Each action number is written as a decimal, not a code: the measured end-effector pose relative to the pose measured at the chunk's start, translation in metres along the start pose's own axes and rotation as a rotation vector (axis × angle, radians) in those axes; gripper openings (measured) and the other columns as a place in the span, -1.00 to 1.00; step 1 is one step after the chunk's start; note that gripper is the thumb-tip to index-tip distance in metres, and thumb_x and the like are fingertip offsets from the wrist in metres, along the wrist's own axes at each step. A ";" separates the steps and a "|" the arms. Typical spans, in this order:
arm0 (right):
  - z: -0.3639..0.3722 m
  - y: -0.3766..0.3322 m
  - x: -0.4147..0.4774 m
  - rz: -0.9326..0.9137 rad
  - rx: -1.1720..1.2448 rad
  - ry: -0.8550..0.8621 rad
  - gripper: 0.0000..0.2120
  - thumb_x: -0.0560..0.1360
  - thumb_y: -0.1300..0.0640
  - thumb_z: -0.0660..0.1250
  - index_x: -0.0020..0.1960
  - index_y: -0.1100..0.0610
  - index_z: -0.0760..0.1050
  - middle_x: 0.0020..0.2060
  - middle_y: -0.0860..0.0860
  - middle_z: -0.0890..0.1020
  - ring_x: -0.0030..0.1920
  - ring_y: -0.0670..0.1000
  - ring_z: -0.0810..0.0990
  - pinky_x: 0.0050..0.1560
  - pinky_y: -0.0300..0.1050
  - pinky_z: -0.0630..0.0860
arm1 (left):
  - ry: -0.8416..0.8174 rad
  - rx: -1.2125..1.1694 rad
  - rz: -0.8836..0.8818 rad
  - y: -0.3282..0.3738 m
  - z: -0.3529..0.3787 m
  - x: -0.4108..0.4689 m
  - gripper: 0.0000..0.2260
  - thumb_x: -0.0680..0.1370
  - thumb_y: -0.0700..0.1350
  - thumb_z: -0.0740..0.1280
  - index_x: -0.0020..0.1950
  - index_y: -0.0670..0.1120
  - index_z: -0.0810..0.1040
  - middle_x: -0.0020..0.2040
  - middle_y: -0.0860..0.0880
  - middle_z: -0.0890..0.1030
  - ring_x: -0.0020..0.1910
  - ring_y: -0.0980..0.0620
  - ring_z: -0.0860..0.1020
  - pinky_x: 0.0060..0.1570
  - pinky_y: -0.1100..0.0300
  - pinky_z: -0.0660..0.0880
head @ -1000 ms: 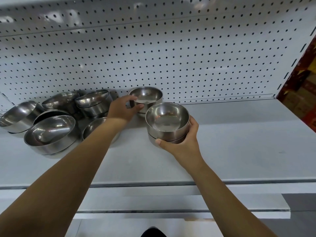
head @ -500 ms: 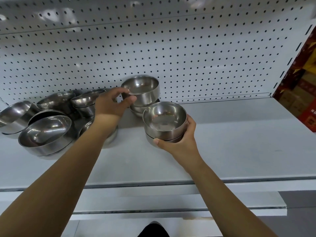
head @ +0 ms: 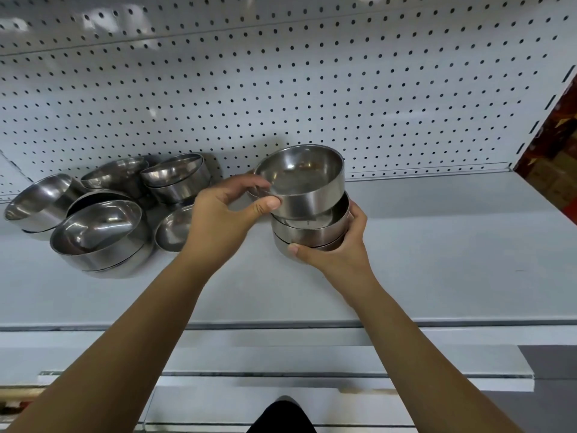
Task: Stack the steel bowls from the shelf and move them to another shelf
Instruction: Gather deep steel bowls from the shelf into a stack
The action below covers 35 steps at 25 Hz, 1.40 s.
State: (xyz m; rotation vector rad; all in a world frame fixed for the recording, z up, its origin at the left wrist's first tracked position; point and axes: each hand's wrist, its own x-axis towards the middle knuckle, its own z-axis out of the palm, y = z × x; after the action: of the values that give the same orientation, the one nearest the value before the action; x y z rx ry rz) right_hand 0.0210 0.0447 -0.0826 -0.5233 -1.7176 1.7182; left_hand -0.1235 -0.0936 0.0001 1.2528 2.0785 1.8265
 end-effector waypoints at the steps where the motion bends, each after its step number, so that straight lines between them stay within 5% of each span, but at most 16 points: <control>1: 0.000 0.000 0.000 0.005 0.001 0.001 0.08 0.25 0.21 0.74 0.50 -0.20 0.12 0.38 -0.30 0.38 0.29 -0.33 0.50 0.12 -0.39 0.56 | -0.017 0.033 0.000 0.001 0.004 -0.003 -0.77 0.40 0.00 0.57 0.02 0.03 0.70 0.02 0.01 0.73 0.13 0.05 0.67 0.28 0.19 0.52; 6: -0.001 0.001 -0.001 0.017 -0.011 0.013 0.09 0.25 0.17 0.75 0.52 -0.19 0.12 0.40 -0.21 0.39 0.36 -0.19 0.48 0.08 -0.37 0.59 | -0.049 0.129 0.003 0.001 0.013 -0.007 -0.78 0.41 -0.03 0.56 0.03 0.01 0.69 0.04 0.13 0.72 0.14 0.20 0.64 0.28 0.31 0.48; 10: -0.002 0.002 -0.001 0.010 -0.015 0.016 0.09 0.24 0.16 0.75 0.51 -0.19 0.13 0.38 -0.22 0.41 0.35 -0.18 0.50 0.19 -0.26 0.61 | -0.073 0.127 -0.002 -0.002 0.010 -0.005 -0.75 0.41 0.06 0.54 0.07 0.20 0.67 0.11 0.24 0.69 0.24 0.20 0.60 0.38 0.06 0.47; 13: -0.002 0.003 -0.001 0.020 -0.028 0.032 0.12 0.22 0.13 0.77 0.53 -0.19 0.13 0.39 -0.22 0.41 0.37 -0.15 0.50 0.27 -0.14 0.62 | -0.121 0.013 -0.048 -0.007 0.009 -0.006 -0.56 0.43 0.06 0.59 0.28 0.16 0.62 0.26 0.10 0.66 0.32 0.05 0.58 0.38 -0.10 0.47; 18: -0.001 0.005 0.001 -0.007 -0.062 0.016 0.13 0.24 0.14 0.75 0.55 -0.15 0.08 0.41 -0.21 0.39 0.37 -0.20 0.49 0.26 -0.22 0.59 | -0.164 -0.181 -0.139 -0.013 0.013 -0.016 -0.27 0.49 0.00 0.55 0.57 0.00 0.29 0.46 0.05 0.51 0.43 0.10 0.48 0.34 0.14 0.50; 21: 0.005 0.006 0.000 -0.046 -0.126 0.012 0.18 0.21 0.13 0.77 0.55 -0.14 0.04 0.41 -0.25 0.36 0.36 -0.31 0.46 0.23 -0.34 0.54 | -0.229 -0.246 -0.154 -0.016 0.013 -0.012 -0.42 0.52 -0.07 0.48 0.51 0.05 0.37 0.41 0.13 0.54 0.41 0.15 0.50 0.31 0.23 0.49; 26: 0.012 0.002 -0.002 -0.038 -0.194 0.086 0.14 0.19 0.11 0.77 0.50 -0.15 0.09 0.34 -0.29 0.39 0.24 -0.43 0.48 0.10 -0.47 0.51 | -0.294 -0.256 -0.169 -0.022 0.004 0.001 -0.48 0.56 -0.09 0.45 0.50 0.02 0.41 0.41 0.05 0.56 0.42 0.06 0.50 0.44 0.03 0.42; 32: 0.032 -0.008 -0.012 -0.010 -0.228 0.143 0.20 0.11 0.01 0.79 0.54 -0.11 0.13 0.32 -0.27 0.44 0.30 -0.25 0.53 0.22 -0.19 0.55 | -0.319 -0.271 -0.217 -0.020 -0.019 0.007 -0.48 0.57 -0.16 0.46 0.50 0.03 0.42 0.37 0.08 0.58 0.34 0.14 0.56 0.34 0.16 0.51; 35: 0.043 -0.010 -0.024 0.011 -0.242 0.170 0.16 0.12 0.04 0.79 0.51 -0.15 0.16 0.31 -0.26 0.47 0.28 -0.22 0.55 0.22 -0.15 0.57 | -0.348 -0.296 -0.211 -0.027 -0.030 0.001 -0.45 0.57 -0.15 0.47 0.52 0.02 0.39 0.38 0.05 0.59 0.38 0.07 0.55 0.40 0.04 0.47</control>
State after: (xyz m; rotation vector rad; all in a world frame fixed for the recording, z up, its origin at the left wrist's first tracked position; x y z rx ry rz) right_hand 0.0106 -0.0035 -0.0741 -0.7657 -1.8100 1.4350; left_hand -0.1551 -0.1145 -0.0146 1.1286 1.6214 1.6136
